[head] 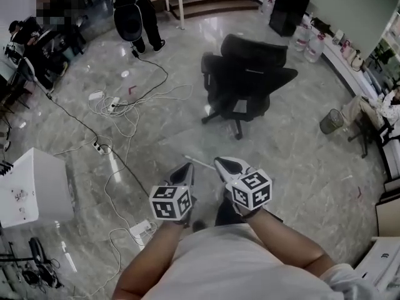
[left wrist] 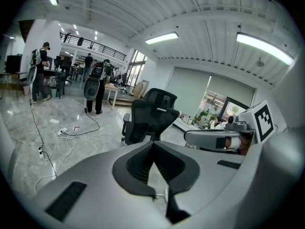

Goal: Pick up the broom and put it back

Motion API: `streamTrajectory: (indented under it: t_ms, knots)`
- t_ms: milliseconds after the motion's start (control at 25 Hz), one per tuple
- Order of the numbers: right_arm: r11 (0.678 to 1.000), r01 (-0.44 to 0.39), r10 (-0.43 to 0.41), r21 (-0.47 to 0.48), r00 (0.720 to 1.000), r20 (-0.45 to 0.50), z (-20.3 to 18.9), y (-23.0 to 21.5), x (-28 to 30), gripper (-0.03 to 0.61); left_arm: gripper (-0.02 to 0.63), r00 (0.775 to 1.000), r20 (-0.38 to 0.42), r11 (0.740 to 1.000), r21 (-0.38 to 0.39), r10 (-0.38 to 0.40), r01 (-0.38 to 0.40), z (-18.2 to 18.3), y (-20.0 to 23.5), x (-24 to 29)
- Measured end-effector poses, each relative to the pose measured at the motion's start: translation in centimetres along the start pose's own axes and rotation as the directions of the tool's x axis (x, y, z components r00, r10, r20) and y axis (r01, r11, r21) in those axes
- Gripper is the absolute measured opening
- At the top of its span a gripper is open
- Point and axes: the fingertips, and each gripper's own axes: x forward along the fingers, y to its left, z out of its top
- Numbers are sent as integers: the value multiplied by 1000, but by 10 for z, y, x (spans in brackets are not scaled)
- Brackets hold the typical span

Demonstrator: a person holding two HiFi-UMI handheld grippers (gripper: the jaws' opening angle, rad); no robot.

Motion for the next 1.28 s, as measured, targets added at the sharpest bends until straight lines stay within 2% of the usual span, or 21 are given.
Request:
streamTrajectory:
  t_ms: [200,400,600,760,880,1040,1280]
  knots:
    - [993,-119,118,-14,989,-86,3,-44,56,3,6,995,-8,993,-68,100,-100,16,32,54]
    - [974,-226,215,-33,957,-197,-6,-86,109,3,6,984,-41,975,-138,172,-176,16,57,111]
    - [959,-284,263,-21,911,-316,-36,-114,165,5,6,971,-85,950,-201,224,-237,4,99,142]
    - [955,-296,265,-15,877,-402,-75,-138,218,6,6,963,-118,937,-230,242,-264,-15,146,165]
    - [956,-293,255,-7,844,-472,-114,-151,261,12,8,959,-154,926,-261,238,-272,-43,182,181]
    - [956,-294,239,-10,795,-558,-175,-169,318,34,8,952,-206,908,-309,226,-282,-97,229,217]
    - [949,-314,212,-35,716,-665,-288,-205,424,86,8,941,-259,879,-366,219,-305,-186,302,263]
